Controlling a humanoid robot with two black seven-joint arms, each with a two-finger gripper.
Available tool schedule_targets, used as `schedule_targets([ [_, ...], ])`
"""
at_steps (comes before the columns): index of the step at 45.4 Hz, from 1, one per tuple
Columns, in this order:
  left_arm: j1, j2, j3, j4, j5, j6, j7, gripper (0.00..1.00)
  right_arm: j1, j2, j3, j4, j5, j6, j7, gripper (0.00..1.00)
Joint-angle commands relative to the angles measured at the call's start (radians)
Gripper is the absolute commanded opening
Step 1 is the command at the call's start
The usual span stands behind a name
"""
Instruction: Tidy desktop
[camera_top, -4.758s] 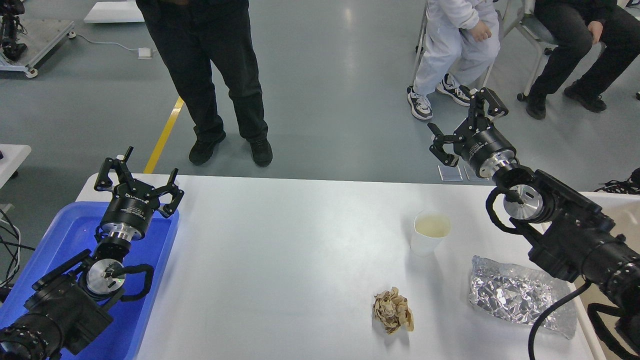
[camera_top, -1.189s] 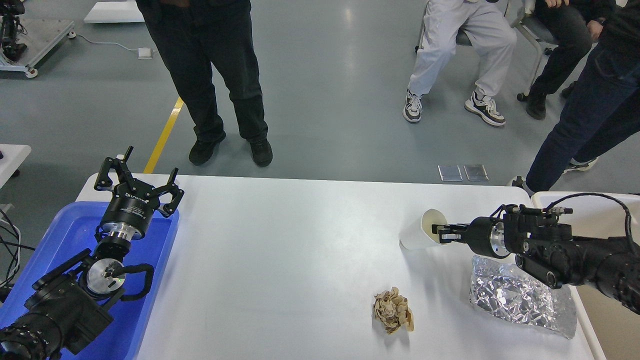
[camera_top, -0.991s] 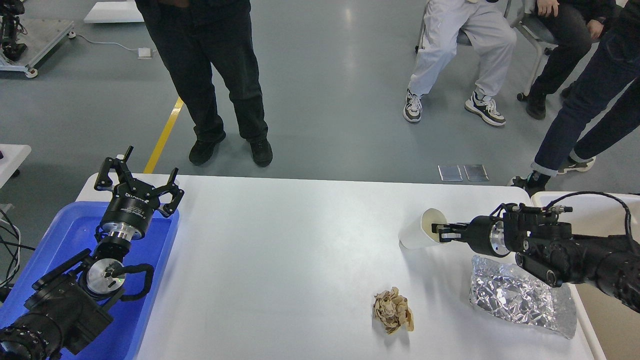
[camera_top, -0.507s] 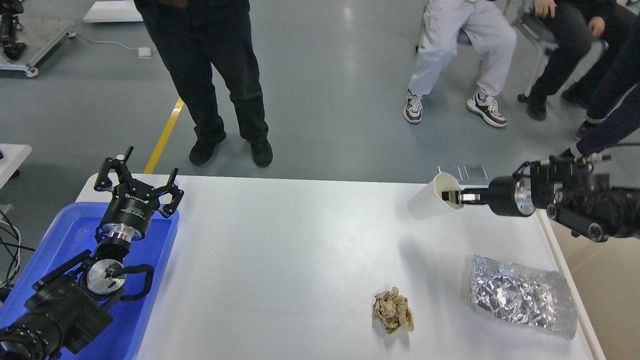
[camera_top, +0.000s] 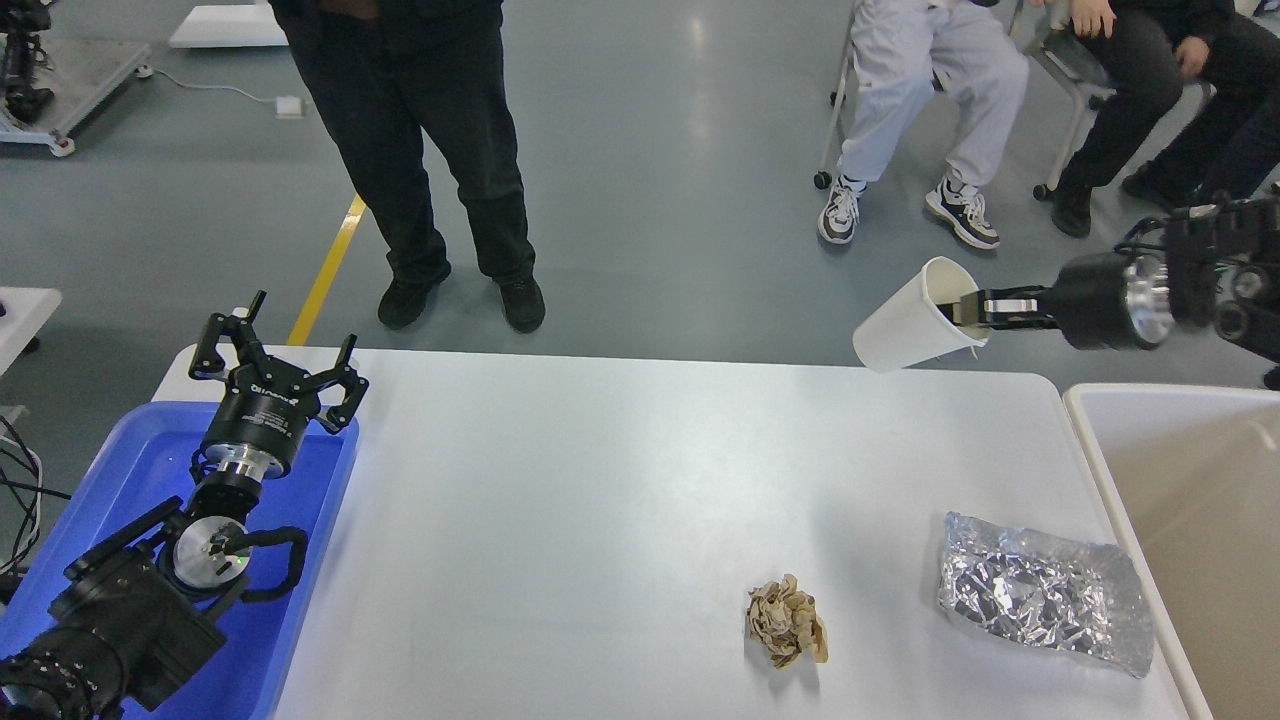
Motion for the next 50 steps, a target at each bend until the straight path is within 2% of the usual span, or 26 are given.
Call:
schedule_targets([
  [1, 0.000, 0.000, 0.000, 0.000, 0.000, 0.000, 0.000, 1.00, 0.056, -0.102, 0.004, -0.041, 0.001, 0.050, -0.005, 0.00],
  [9, 0.000, 0.000, 0.000, 0.000, 0.000, 0.000, 0.000, 1.00, -0.050, -0.129, 0.009, -0.302, 0.073, 0.037, -0.001, 0.00],
  [19, 0.000, 0.000, 0.000, 0.000, 0.000, -0.002, 0.000, 1.00, -0.313, -0.105, 0.012, -0.595, 0.444, 0.036, -0.007, 0.00],
  [23, 0.000, 0.000, 0.000, 0.000, 0.000, -0.002, 0.000, 1.00, -0.415, -0.073, 0.017, -0.702, 0.613, 0.034, -0.030, 0.00],
  [26, 0.000, 0.000, 0.001, 0.000, -0.001, -0.002, 0.000, 1.00, -0.485, -0.043, 0.030, -0.784, 0.760, 0.034, -0.094, 0.00],
  [34, 0.000, 0.000, 0.000, 0.000, -0.001, -0.002, 0.000, 1.00, -0.607, 0.013, 0.150, -0.888, 1.066, 0.025, -0.327, 0.00],
  [40, 0.001, 0.000, 0.000, 0.000, 0.000, 0.000, 0.000, 1.00, -0.669, 0.047, 0.338, -0.890, 1.133, -0.103, -0.480, 0.00],
  [47, 0.001, 0.000, 0.000, 0.000, -0.001, 0.000, 0.000, 1.00, -0.726, 0.128, 0.550, -0.890, 1.133, -0.272, -0.583, 0.00],
  [50, 0.000, 0.000, 0.000, 0.000, 0.000, 0.000, 0.000, 1.00, -0.748, 0.161, 0.596, -0.890, 1.135, -0.323, -0.597, 0.00],
])
